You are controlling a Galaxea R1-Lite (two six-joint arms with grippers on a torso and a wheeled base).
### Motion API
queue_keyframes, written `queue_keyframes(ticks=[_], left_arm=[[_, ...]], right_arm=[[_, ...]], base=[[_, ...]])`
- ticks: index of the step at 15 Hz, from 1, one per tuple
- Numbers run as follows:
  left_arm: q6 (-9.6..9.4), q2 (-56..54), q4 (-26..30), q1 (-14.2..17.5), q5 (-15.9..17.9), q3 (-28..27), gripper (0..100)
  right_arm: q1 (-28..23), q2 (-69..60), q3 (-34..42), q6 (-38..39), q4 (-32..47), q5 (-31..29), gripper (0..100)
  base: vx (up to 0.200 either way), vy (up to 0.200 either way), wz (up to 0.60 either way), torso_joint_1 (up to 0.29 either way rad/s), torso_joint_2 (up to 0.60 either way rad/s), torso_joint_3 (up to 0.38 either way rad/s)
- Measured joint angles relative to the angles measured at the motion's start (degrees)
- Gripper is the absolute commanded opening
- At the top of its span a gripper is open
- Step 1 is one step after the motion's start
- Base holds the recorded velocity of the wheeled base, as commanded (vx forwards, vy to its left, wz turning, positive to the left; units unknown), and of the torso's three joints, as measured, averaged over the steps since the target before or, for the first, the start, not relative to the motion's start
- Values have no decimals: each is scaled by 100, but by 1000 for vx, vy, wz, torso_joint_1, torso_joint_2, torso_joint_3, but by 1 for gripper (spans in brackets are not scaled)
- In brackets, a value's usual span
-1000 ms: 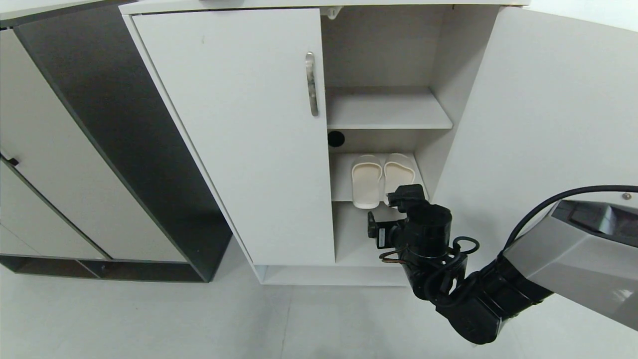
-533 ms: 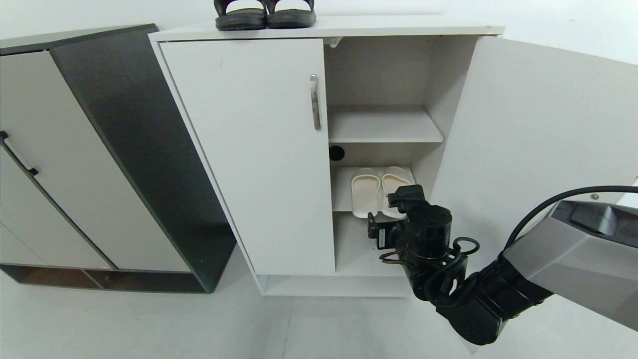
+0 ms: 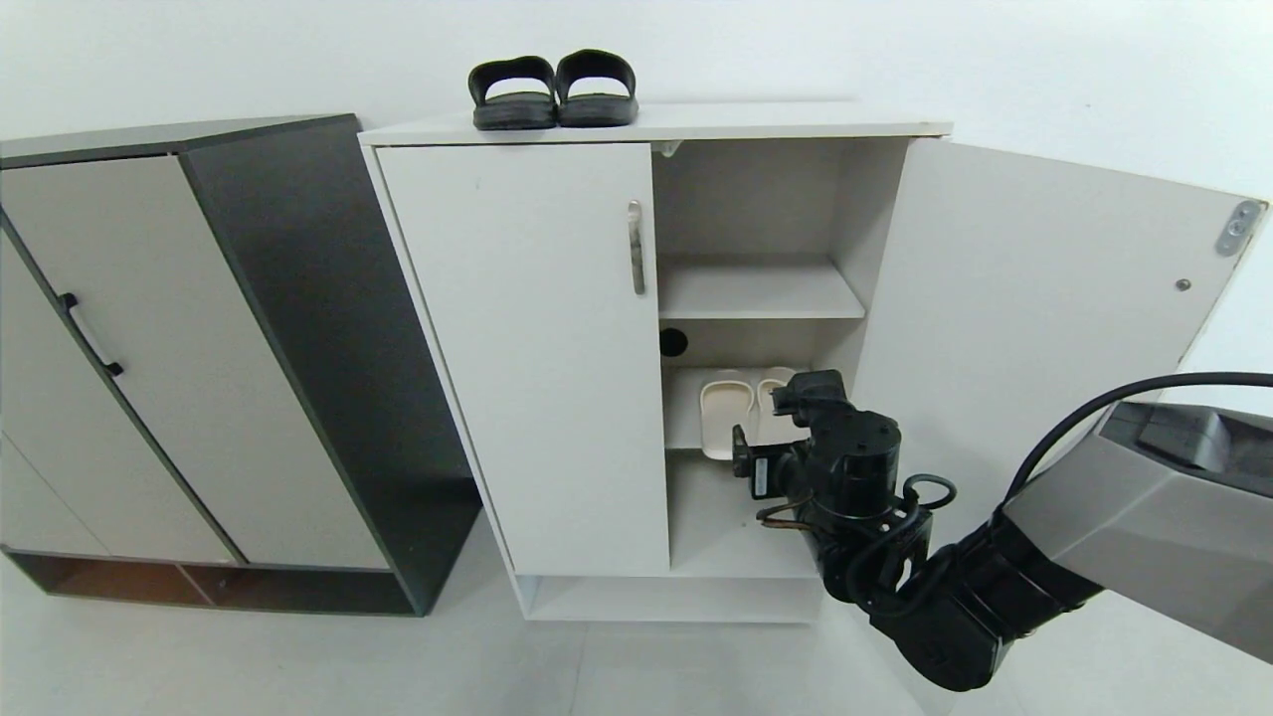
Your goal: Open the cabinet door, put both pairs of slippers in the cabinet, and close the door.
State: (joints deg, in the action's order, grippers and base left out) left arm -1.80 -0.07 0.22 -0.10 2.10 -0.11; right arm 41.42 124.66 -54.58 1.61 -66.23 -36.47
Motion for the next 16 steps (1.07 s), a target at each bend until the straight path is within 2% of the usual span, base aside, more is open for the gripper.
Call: queue_keyframes(ticks=[4,12,16], left_arm=[[2,0,5,0,0,1,0],[4,0,0,2,4,1,0],[4,0,0,-1,1,1,0]], right_arm=[[-5,9,6,2,5,0,100],[-27,32,174,-55,22,-4,100],[-59,113,276,-317,-304,21,100]], base=[[0,0,0,2,6,38],[0,200,0,4,2,10],[0,200,0,4,1,4]])
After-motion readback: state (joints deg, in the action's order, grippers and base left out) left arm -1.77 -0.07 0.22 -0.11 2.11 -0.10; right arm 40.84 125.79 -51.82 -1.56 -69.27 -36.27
